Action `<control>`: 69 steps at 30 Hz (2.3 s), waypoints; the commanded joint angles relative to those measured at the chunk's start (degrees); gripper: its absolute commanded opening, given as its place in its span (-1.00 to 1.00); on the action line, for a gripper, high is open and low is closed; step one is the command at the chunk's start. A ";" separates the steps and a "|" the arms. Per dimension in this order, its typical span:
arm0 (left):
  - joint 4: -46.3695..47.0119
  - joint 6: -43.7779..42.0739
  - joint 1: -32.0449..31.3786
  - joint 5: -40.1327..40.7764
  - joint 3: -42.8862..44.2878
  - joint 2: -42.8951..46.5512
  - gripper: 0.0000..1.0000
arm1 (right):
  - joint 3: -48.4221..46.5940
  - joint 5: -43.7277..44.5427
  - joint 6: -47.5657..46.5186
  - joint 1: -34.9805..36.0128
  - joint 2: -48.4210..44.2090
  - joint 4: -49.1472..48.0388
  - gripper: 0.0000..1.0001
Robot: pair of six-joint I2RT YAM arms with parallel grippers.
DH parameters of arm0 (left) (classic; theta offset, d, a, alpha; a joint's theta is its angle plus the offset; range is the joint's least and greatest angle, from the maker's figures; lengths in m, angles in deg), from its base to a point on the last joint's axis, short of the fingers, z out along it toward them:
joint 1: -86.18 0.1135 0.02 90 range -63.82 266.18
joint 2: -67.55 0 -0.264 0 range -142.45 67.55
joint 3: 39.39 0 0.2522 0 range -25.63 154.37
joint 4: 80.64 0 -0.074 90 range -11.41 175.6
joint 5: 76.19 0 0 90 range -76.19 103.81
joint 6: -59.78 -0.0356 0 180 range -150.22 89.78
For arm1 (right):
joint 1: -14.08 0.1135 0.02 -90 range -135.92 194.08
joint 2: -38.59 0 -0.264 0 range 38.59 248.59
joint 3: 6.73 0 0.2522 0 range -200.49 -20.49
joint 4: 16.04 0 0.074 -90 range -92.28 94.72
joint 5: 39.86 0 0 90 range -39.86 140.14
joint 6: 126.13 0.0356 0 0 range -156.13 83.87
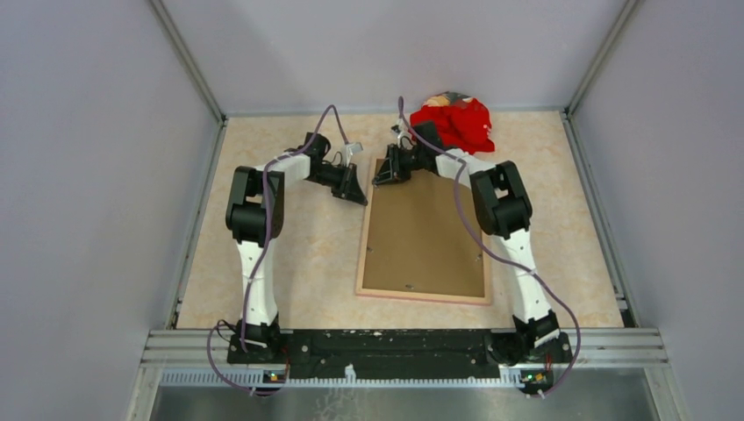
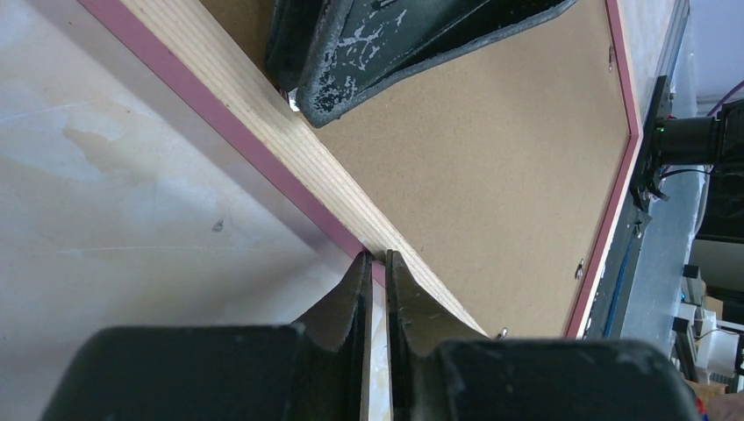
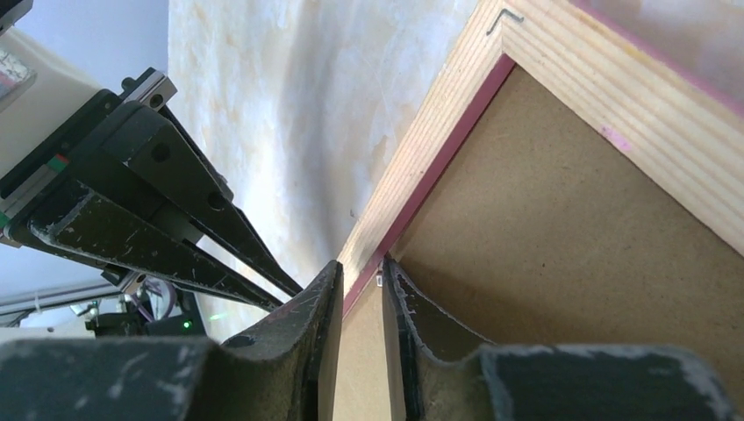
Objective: Put the photo into the frame
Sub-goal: Install the photo frame at the center of the board, then adjust the photo frame at the center of the board.
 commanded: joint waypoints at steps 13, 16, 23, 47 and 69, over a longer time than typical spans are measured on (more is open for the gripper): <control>-2.22 -3.94 -1.54 2.85 -0.30 3.04 -0.71 | 13.06 20.82 0.97 -4.39 -21.88 -4.06 0.47; -4.37 -7.45 -1.48 4.38 -0.83 4.18 -0.65 | 25.82 31.81 3.31 -7.42 -31.34 -6.33 0.65; -10.60 -18.55 -1.59 9.26 -5.20 8.91 -0.55 | 43.42 54.41 1.38 -11.96 -46.52 -1.40 0.97; -9.76 -28.19 -14.98 24.71 -27.83 25.57 -0.57 | 27.82 36.53 12.43 -2.86 -22.27 -10.13 0.97; -32.51 -38.02 -2.00 19.61 3.09 21.01 0.45 | 31.62 44.20 5.71 -2.00 -45.60 14.38 0.97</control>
